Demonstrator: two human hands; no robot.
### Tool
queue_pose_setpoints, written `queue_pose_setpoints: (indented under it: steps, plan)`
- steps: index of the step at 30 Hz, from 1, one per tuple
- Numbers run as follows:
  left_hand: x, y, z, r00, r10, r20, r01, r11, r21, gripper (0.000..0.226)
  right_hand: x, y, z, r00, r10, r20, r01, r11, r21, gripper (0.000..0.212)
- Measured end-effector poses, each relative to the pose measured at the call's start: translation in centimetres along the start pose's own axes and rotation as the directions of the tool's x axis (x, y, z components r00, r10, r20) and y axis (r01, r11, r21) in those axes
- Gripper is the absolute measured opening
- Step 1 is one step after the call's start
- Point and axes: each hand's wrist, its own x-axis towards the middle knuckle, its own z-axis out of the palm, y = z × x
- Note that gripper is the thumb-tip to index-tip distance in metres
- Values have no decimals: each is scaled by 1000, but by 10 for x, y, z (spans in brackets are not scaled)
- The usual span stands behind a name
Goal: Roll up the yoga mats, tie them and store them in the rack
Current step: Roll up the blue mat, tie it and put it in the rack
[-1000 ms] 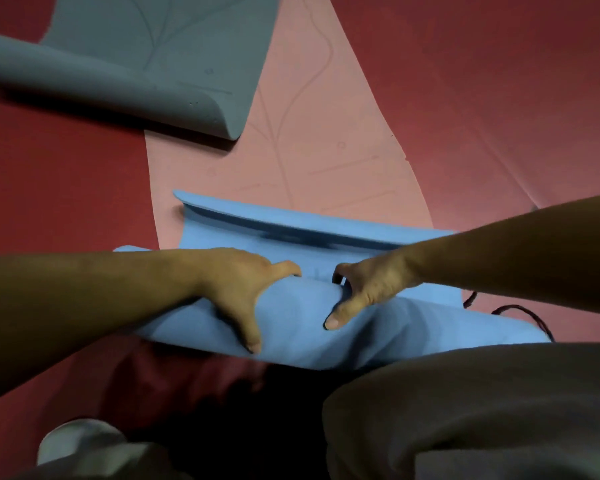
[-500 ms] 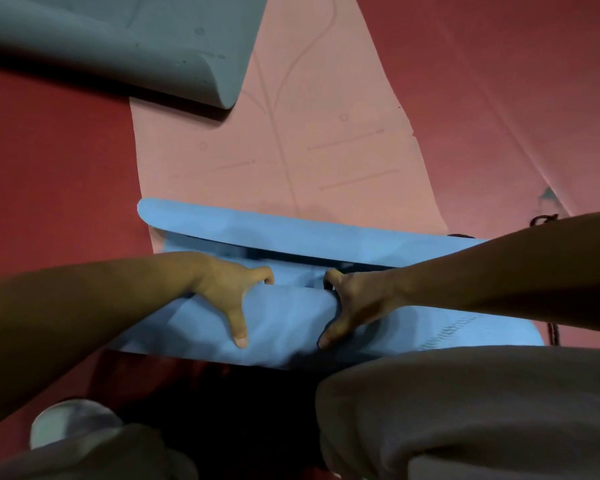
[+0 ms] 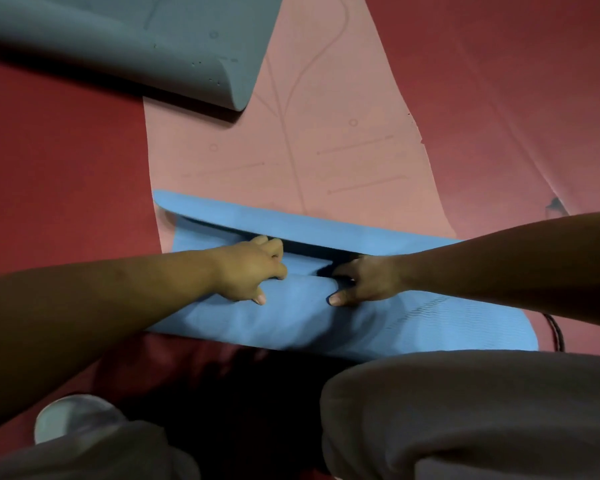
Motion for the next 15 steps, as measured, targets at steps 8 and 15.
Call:
queue_pose_setpoints:
  steps: [8,15]
  plan:
    - [-4,31,0,989,-125,79,115,986,120,110,7,-4,3,973,-5,-229,-8,999,-54,31]
    - [20,12,-7,991,-131,0,131,988,78,123,15,-7,-6,927,2,-375,-123,946,-301,33]
